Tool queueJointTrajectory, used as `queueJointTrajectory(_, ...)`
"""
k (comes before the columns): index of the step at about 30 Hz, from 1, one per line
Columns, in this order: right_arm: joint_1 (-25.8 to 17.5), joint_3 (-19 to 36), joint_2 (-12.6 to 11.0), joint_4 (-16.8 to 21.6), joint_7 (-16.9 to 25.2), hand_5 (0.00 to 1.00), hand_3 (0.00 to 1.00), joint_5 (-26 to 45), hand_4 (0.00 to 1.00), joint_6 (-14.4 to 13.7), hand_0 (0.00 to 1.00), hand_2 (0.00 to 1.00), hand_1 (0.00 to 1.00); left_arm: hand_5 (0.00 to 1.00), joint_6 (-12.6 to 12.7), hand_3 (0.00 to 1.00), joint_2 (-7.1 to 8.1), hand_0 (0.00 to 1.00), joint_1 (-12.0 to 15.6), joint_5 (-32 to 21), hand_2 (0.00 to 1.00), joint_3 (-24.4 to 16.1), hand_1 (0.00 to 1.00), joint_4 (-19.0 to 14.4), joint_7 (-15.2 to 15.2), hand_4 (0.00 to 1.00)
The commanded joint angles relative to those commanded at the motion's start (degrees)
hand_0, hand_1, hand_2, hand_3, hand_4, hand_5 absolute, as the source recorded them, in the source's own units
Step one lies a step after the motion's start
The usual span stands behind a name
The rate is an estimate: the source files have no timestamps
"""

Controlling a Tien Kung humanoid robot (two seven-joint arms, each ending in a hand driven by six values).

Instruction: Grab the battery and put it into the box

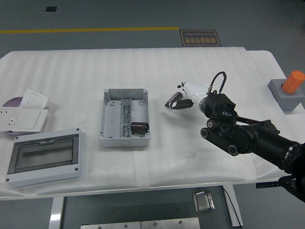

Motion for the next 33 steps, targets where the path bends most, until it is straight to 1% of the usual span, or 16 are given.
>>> queueJointTrajectory(1,-0.03,-0.19,0.03,-0.14,0.02,0.664,0.806,0.14,0.957,0.01,0.664,0.701,0.729,0.450,0.00,0.617,0.03,0.647,0.00,0.02,0.587,0.00,0.672,-0.02,0.01,0.743)
queueJointTrajectory(6,-0.24,-0.94,0.38,-0.61,0.16,0.664,0.806,0.84,0.957,0.04,0.664,0.701,0.729,0.450,0.01,0.617,0.14,0.647,0.01,0.09,0.587,0.06,0.672,-0.03,0.00,0.743)
queueJointTrajectory(7,-0.25,-1.07,0.51,-0.70,0.17,0.574,0.782,0.92,0.862,0.02,0.605,0.642,0.672,0.450,0.01,0.616,0.15,0.646,0.02,0.08,0.587,0.10,0.672,-0.02,-0.01,0.743)
queueJointTrajectory(12,-0.43,-1.64,1.07,-1.12,0.20,0.574,0.782,1.27,0.862,-0.12,0.605,0.642,0.672,0.450,0.01,0.616,0.14,0.646,0.06,0.08,0.587,0.11,0.672,-0.04,-0.03,0.743)
queueJointTrajectory(13,-0.48,-1.73,1.15,-1.19,0.22,0.599,0.781,1.33,0.887,-0.21,0.605,0.636,0.669,0.452,0.01,0.616,0.14,0.647,0.06,0.10,0.587,0.10,0.672,-0.06,-0.03,0.744)
queueJointTrajectory(14,-0.53,-1.80,1.21,-1.25,0.26,0.599,0.781,1.39,0.887,-0.32,0.605,0.636,0.669,0.452,0.01,0.616,0.14,0.647,0.05,0.10,0.587,0.10,0.672,-0.06,-0.04,0.744)
queueJointTrajectory(18,-0.76,-1.95,1.30,-1.52,0.48,0.599,0.781,1.58,0.887,-1.23,0.605,0.636,0.669,0.452,0.02,0.616,0.15,0.647,0.03,0.12,0.587,0.08,0.672,-0.07,-0.05,0.744)
queueJointTrajectory(19,-0.84,-1.89,1.22,-1.51,0.60,0.560,0.778,1.48,0.857,-1.61,0.601,0.626,0.665,0.451,0.02,0.616,0.16,0.648,0.04,0.11,0.587,0.08,0.671,-0.07,-0.05,0.744)
queueJointTrajectory(22,-1.12,-1.21,0.74,-1.02,1.03,0.560,0.778,0.88,0.857,-2.66,0.601,0.626,0.665,0.451,0.03,0.616,0.13,0.648,0.08,0.07,0.587,0.06,0.671,-0.04,-0.06,0.744)
queueJointTrajectory(24,-1.45,0.18,0.00,0.22,1.26,0.560,0.778,-0.16,0.857,-3.28,0.601,0.626,0.665,0.451,0.03,0.616,0.09,0.648,0.11,0.06,0.587,-0.02,0.671,-0.04,-0.07,0.744)
queueJointTrajectory(25,-1.60,0.88,-0.34,0.92,1.30,0.532,0.766,-0.68,0.821,-3.45,0.581,0.602,0.652,0.452,0.04,0.617,0.07,0.648,0.11,0.06,0.587,-0.05,0.672,-0.03,-0.07,0.744)
queueJointTrajectory(26,-1.84,1.96,-0.88,2.06,1.33,0.532,0.766,-1.47,0.821,-3.64,0.581,0.602,0.652,0.452,0.04,0.617,0.03,0.648,0.13,0.06,0.587,-0.11,0.672,-0.03,-0.07,0.744)
queueJointTrajectory(30,-3.00,6.47,-3.04,7.20,0.98,0.532,0.766,-4.64,0.821,-3.95,0.581,0.602,0.652,0.452,0.04,0.617,-0.14,0.648,0.17,0.04,0.587,-0.33,0.672,-0.01,-0.07,0.744)
queueJointTrajectory(31,-3.25,7.43,-3.46,8.53,0.92,0.520,0.753,-5.27,0.806,-4.02,0.553,0.578,0.636,0.452,0.04,0.617,-0.18,0.647,0.19,0.02,0.588,-0.37,0.672,0.01,-0.07,0.743)
queueJointTrajectory(33,-3.69,9.19,-4.07,11.64,0.59,0.520,0.753,-7.21,0.806,-3.95,0.553,0.578,0.636,0.452,0.03,0.617,-0.23,0.647,0.20,0.00,0.588,-0.39,0.672,0.03,-0.05,0.743)
